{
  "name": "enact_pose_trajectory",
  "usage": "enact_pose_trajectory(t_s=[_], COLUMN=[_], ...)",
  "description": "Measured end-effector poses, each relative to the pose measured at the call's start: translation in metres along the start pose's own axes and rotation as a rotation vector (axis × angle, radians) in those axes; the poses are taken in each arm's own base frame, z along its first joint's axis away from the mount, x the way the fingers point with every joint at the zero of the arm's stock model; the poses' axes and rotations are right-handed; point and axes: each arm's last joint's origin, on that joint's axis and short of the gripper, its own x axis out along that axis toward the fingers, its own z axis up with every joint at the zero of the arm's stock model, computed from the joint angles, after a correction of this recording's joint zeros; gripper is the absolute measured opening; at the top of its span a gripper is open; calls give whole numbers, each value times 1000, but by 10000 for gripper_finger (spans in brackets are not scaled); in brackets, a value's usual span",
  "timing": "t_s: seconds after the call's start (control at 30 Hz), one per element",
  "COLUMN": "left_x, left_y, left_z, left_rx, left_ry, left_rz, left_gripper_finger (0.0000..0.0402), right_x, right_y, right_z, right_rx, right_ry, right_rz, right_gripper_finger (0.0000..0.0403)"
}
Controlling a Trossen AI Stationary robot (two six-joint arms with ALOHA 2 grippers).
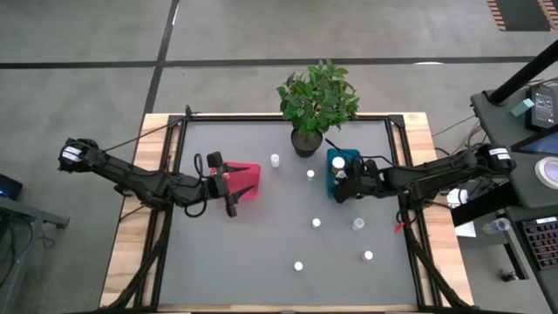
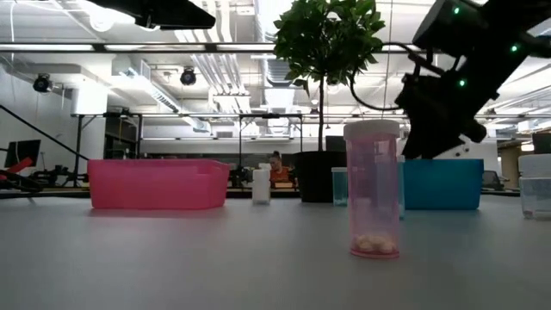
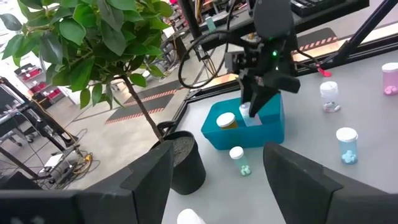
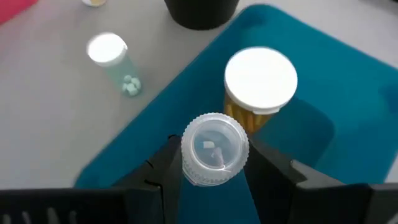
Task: Pick and place medicine bottles into bin by pill shape (circle, oval)
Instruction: Put the large transparent pill bottle into the blue bin
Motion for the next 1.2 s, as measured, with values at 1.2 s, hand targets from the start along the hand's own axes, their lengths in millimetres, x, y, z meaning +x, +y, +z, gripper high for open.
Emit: enact_pose_trajectory(t_s=[1.2], left_x=[0], left_y=[0], left_z=[0], left_rx=[-1], left_ry=[-1], left_rz=[2], left_gripper_finger=[228], right_x=[5], right_y=[0], right_z=[-1], right_rx=[-31], right_ry=[50], right_rz=[-34], right_gripper_finger=[215])
